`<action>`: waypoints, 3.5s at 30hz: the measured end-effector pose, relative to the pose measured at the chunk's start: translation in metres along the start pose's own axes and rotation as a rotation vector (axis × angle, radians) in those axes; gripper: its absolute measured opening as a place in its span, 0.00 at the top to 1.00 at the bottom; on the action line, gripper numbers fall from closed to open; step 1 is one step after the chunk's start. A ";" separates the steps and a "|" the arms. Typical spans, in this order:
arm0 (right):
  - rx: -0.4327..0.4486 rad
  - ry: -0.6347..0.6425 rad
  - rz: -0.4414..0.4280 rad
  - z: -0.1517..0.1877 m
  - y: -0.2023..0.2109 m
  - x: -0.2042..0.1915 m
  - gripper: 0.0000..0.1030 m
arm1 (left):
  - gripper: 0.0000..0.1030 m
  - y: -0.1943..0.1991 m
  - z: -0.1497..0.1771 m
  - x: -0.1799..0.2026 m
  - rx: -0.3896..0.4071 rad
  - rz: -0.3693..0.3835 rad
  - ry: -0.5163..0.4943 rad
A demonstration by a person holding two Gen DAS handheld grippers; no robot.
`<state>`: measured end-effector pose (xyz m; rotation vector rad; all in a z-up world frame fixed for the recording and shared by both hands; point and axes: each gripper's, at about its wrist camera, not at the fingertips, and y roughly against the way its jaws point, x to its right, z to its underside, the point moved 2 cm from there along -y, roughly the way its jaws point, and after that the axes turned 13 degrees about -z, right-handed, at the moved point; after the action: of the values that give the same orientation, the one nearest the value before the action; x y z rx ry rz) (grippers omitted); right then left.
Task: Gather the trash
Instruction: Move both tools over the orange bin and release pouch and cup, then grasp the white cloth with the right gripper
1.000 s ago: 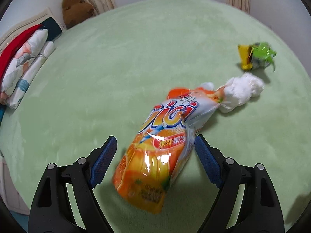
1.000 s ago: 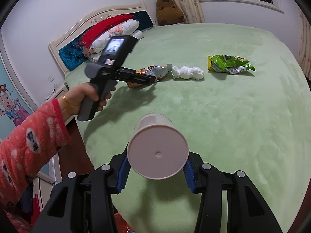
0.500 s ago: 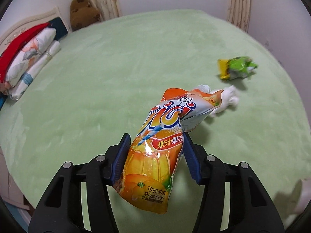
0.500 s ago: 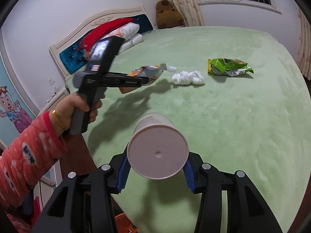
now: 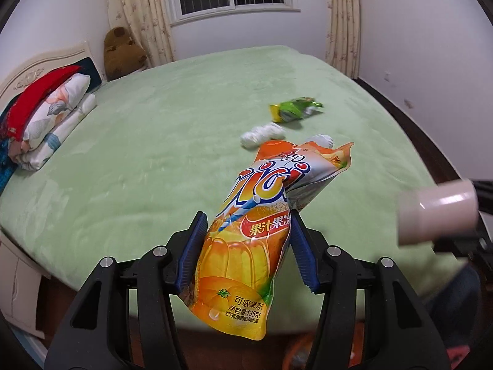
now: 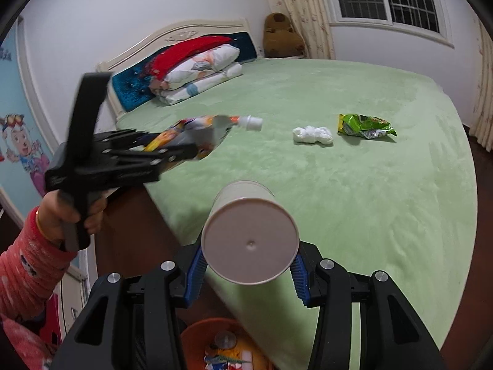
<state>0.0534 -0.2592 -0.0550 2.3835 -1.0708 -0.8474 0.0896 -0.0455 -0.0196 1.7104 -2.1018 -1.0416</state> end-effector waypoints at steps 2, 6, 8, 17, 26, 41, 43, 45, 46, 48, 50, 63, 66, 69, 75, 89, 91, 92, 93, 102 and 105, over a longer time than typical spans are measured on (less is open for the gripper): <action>-0.011 0.022 -0.002 0.011 0.006 -0.011 0.55 | 0.49 0.019 0.016 0.003 -0.003 0.012 -0.013; -0.045 0.048 -0.012 0.035 0.013 -0.031 0.55 | 0.49 0.048 0.047 0.010 -0.016 0.033 -0.039; -0.065 0.057 -0.018 0.048 0.014 -0.040 0.55 | 0.49 0.059 0.068 0.015 -0.025 0.039 -0.049; -0.213 0.016 -0.051 0.110 -0.006 -0.051 0.55 | 0.49 0.058 0.144 0.032 -0.163 0.084 -0.040; -0.386 -0.068 -0.064 0.171 -0.048 -0.042 0.55 | 0.49 0.016 0.214 0.065 -0.374 0.153 -0.068; -0.597 -0.208 -0.006 0.230 -0.103 -0.007 0.39 | 0.41 -0.048 0.285 0.119 -0.605 0.173 -0.153; -0.584 -0.213 0.014 0.228 -0.104 -0.003 0.29 | 0.26 -0.044 0.293 0.121 -0.607 0.136 -0.171; -0.575 -0.213 0.021 0.226 -0.102 0.000 0.28 | 0.22 -0.045 0.289 0.122 -0.602 0.125 -0.173; -0.571 -0.218 0.022 0.225 -0.101 0.001 0.28 | 0.22 -0.046 0.289 0.122 -0.607 0.130 -0.166; -0.565 -0.220 0.025 0.222 -0.099 0.004 0.28 | 0.22 -0.047 0.288 0.120 -0.612 0.132 -0.155; -0.557 -0.222 0.026 0.222 -0.099 0.002 0.28 | 0.22 -0.048 0.287 0.116 -0.611 0.125 -0.155; -0.535 -0.216 0.028 0.220 -0.094 0.001 0.28 | 0.22 -0.046 0.282 0.116 -0.610 0.124 -0.149; -0.526 -0.216 0.024 0.217 -0.093 0.001 0.28 | 0.22 -0.045 0.280 0.115 -0.604 0.123 -0.145; -0.514 -0.211 0.023 0.213 -0.090 -0.001 0.28 | 0.22 -0.042 0.277 0.115 -0.596 0.124 -0.143; -0.408 -0.169 -0.001 0.170 -0.065 -0.011 0.28 | 0.22 -0.023 0.241 0.101 -0.504 0.124 -0.104; -0.110 -0.062 0.157 -0.006 -0.057 0.043 0.16 | 0.14 -0.007 0.129 0.065 -0.236 0.054 0.014; -0.097 -0.067 0.179 -0.029 -0.072 0.059 0.12 | 0.14 -0.010 0.121 0.063 -0.227 0.046 0.023; -0.091 -0.090 0.189 -0.042 -0.082 0.070 0.12 | 0.14 -0.012 0.117 0.061 -0.226 0.050 0.027; -0.091 -0.128 0.183 -0.058 -0.095 0.086 0.12 | 0.14 -0.015 0.113 0.061 -0.227 0.055 0.032; -0.198 -0.121 0.253 -0.147 -0.211 0.154 0.11 | 0.14 -0.031 0.101 0.048 -0.236 0.059 0.079; -0.226 -0.098 0.303 -0.165 -0.240 0.171 0.10 | 0.14 -0.036 0.097 0.041 -0.240 0.059 0.106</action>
<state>0.3807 -0.2221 -0.1305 1.9512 -1.2612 -0.9272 0.0477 -0.0498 -0.1227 1.5438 -1.8662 -1.1093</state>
